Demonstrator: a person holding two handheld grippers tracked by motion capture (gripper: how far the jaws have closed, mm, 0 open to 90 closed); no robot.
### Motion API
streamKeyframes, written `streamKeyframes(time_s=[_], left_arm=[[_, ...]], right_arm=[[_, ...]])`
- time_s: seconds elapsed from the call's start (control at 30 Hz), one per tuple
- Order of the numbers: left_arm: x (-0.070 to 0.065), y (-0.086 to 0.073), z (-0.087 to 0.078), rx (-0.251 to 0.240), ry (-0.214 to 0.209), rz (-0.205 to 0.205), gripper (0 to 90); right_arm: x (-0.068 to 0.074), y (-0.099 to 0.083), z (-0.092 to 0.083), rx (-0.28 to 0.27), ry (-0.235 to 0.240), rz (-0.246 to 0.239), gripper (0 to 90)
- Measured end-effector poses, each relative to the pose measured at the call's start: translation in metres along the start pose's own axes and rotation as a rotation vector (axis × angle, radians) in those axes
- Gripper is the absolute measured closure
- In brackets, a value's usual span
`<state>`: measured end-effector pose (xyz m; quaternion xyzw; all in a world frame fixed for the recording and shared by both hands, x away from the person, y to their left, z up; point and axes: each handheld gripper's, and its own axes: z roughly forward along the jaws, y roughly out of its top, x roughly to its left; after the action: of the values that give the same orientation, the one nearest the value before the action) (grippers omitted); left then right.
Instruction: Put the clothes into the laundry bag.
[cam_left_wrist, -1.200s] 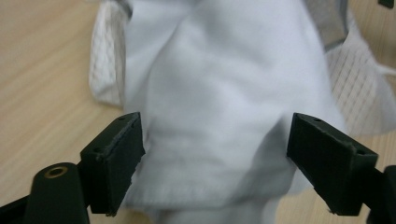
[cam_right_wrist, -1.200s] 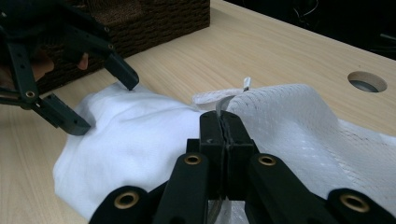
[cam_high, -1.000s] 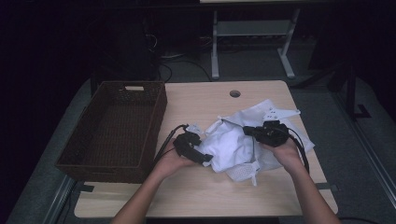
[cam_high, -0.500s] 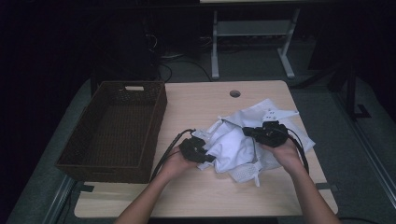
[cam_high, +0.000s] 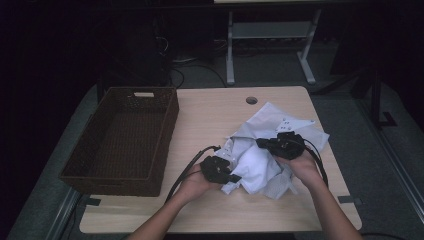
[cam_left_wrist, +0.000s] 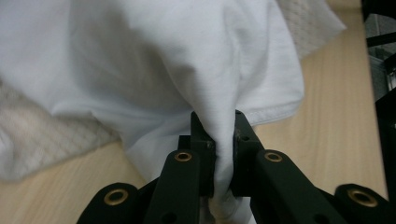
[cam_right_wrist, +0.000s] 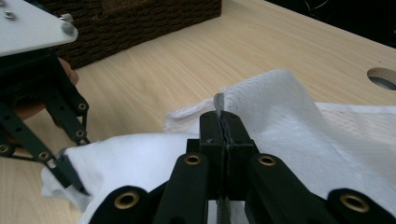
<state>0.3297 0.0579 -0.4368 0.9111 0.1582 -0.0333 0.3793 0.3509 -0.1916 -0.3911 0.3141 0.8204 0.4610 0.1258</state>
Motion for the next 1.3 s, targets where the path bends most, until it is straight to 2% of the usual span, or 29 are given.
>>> streamKeyframes(time_s=[0.13, 0.5, 0.8, 0.9, 1.17, 1.3], left_arm=[[-0.005, 0.006, -0.001, -0.032, 0.004, 0.008, 83.4], [-0.006, 0.031, -0.002, -0.112, 0.037, 0.004, 83.6], [0.002, 0.05, 0.003, -0.171, 0.13, -0.031, 83.7], [0.005, 0.055, 0.006, -0.18, 0.169, -0.031, 83.6], [0.018, 0.062, 0.012, -0.219, 0.234, -0.08, 83.6], [0.024, 0.062, 0.015, -0.222, 0.257, -0.091, 83.6]], right_arm=[[0.001, 0.001, -0.001, -0.003, 0.003, -0.004, 88.4], [0.008, 0.008, -0.008, -0.017, 0.013, -0.024, 88.4], [0.012, 0.014, -0.017, -0.04, 0.019, -0.039, 88.4], [0.012, 0.014, -0.018, -0.041, 0.017, -0.039, 88.4], [0.013, 0.017, -0.019, -0.048, 0.023, -0.042, 88.5], [0.013, 0.016, -0.019, -0.049, 0.024, -0.038, 88.5]])
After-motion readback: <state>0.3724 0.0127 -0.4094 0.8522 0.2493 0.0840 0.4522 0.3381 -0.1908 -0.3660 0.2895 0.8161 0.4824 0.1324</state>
